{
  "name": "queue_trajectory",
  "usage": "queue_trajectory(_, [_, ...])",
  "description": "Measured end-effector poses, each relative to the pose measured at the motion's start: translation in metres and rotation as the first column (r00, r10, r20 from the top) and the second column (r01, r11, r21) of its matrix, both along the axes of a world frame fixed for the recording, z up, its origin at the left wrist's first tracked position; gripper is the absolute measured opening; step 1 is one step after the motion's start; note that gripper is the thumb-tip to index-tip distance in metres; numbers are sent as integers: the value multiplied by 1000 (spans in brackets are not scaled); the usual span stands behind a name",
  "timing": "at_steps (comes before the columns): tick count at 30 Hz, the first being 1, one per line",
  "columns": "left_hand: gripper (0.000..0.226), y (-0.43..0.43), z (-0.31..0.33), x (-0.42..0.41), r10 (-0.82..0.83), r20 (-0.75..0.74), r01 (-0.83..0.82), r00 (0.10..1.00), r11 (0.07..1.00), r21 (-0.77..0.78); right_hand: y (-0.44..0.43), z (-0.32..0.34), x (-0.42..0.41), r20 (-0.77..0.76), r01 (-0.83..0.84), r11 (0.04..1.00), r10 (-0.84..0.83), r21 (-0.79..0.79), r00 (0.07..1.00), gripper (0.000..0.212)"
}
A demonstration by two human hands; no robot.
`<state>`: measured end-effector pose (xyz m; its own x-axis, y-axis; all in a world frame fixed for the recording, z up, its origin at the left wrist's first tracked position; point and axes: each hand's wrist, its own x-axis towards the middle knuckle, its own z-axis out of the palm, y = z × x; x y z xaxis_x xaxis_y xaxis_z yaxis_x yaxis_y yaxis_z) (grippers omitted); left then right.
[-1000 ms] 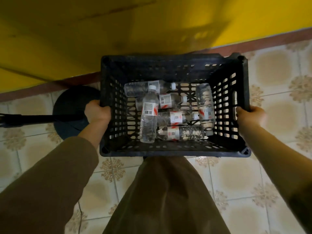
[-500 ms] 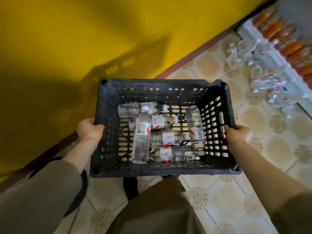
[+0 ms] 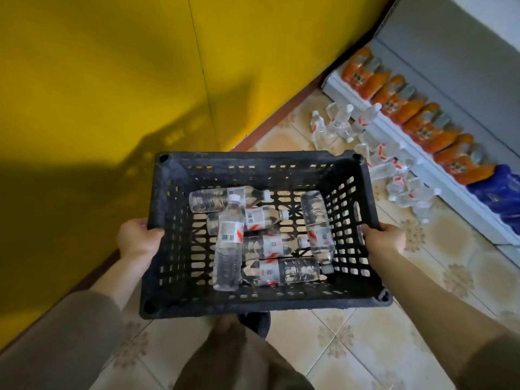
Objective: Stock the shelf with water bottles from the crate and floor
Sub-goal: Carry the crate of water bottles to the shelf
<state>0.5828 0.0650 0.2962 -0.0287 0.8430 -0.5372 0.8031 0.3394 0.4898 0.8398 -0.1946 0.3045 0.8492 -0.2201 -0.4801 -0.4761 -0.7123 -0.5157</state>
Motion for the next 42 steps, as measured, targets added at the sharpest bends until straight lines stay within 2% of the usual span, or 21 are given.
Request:
queue_trajectory(5, [19, 15, -29, 71, 105, 26, -102, 994, 991, -83, 31, -17, 87, 35, -51, 999, 51, -6, 998, 30])
queue_trajectory(7, [8, 20, -41, 92, 96, -19, -97, 995, 989, -112, 43, -24, 118, 39, -94, 994, 96, -51, 995, 31])
queue_trajectory(9, [10, 25, -53, 114, 103, -31, -106, 994, 987, -121, 54, -32, 149, 29, -132, 989, 134, -58, 991, 31])
queue_trajectory(13, [24, 24, -74, 154, 89, -54, -94, 995, 991, -97, 75, -55, 207, 26, -220, 972, 223, -83, 974, 30])
queue_trajectory(15, [20, 21, -81, 174, 133, -48, -137, 990, 986, -94, 85, -74, 237, 3, -244, 966, 245, -81, 970, 31])
queue_trajectory(17, [7, 16, -90, 193, 157, -61, -161, 986, 983, -83, 94, -96, 265, -26, -287, 955, 286, -75, 958, 33])
queue_trajectory(18, [14, 12, -97, 202, 181, -73, -186, 981, 979, -77, 98, -109, 281, -46, -310, 949, 308, -54, 950, 33])
queue_trajectory(21, [12, -4, -115, 227, 242, -170, -249, 955, 968, -26, 114, -144, 325, -102, -403, 915, 399, -22, 911, 33])
queue_trajectory(22, [20, -10, -120, 237, 274, -202, -284, 940, 959, -18, 119, -153, 336, -115, -434, 901, 430, -14, 895, 33])
queue_trajectory(25, [28, -27, -142, 257, 347, -222, -358, 911, 934, -9, 134, -178, 365, -127, -488, 871, 491, 54, 862, 31])
queue_trajectory(31, [15, -42, -202, 289, 468, -202, -484, 860, 875, -33, 163, -240, 409, -123, -604, 794, 607, 68, 785, 34])
queue_trajectory(33, [9, -42, -214, 295, 499, -185, -512, 847, 859, -30, 168, -246, 414, -121, -618, 784, 620, 55, 775, 31])
queue_trajectory(37, [25, -39, -262, 309, 551, -153, -558, 820, 830, -3, 185, -285, 431, -100, -631, 774, 633, 54, 768, 33])
queue_trajectory(42, [15, -30, -296, 321, 589, -124, -592, 799, 806, 6, 194, -321, 443, -80, -638, 767, 641, 66, 763, 34])
